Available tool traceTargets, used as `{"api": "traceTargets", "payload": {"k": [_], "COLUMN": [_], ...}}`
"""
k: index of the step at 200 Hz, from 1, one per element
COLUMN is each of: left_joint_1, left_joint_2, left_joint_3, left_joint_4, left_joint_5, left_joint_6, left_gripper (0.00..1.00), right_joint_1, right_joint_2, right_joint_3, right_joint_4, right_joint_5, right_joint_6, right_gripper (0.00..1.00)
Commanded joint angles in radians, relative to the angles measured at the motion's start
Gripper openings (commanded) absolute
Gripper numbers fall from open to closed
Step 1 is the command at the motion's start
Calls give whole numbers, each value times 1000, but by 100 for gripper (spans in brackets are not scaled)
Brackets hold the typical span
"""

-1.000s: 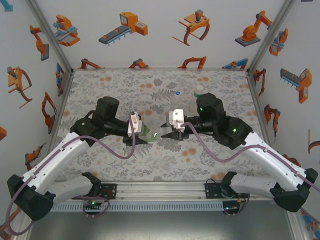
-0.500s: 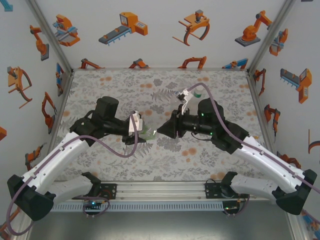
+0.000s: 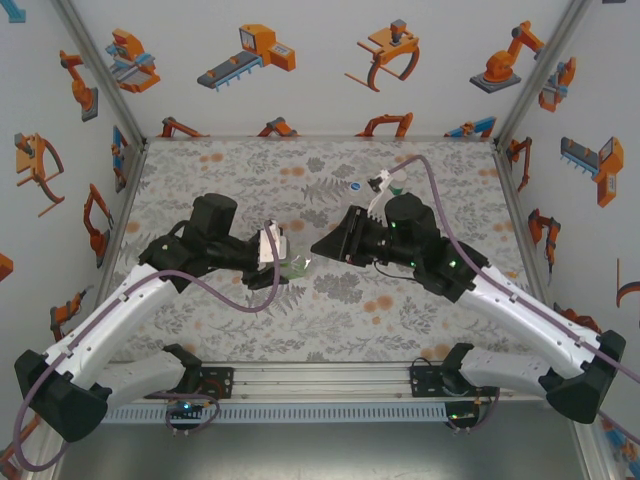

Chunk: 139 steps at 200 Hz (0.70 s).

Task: Screw on the bottle caps

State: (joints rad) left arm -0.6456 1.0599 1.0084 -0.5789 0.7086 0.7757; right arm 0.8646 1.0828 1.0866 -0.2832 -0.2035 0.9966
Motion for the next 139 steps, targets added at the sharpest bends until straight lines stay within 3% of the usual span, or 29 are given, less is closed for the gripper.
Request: {"api": "traceTargets", "payload": {"k": [1, 32, 60, 111, 139], "left_joint_1": [-19, -18, -19, -19, -19], "left_joint_2": [-9, -6, -6, -5, -4], "left_joint_3": [27, 26, 25, 25, 27], "left_joint_4": [53, 53, 53, 47, 39], "left_joint_5": [90, 93, 101, 141, 155], "left_joint_6": [22, 21, 24, 32, 36], "left_gripper": [0, 0, 0, 0, 0], "right_joint_1": [5, 4, 5, 5, 5], "right_joint_2": [19, 16, -8, -51, -56], "right_joint_3": [56, 126, 167, 161, 204], "right_joint_4": [-14, -86, -138, -197, -320], "right_joint_5": [3, -16, -19, -239, -377], "right_joint_6": [-14, -178, -354, -934, -1274], "right_gripper": [22, 50, 61, 65, 65]}}
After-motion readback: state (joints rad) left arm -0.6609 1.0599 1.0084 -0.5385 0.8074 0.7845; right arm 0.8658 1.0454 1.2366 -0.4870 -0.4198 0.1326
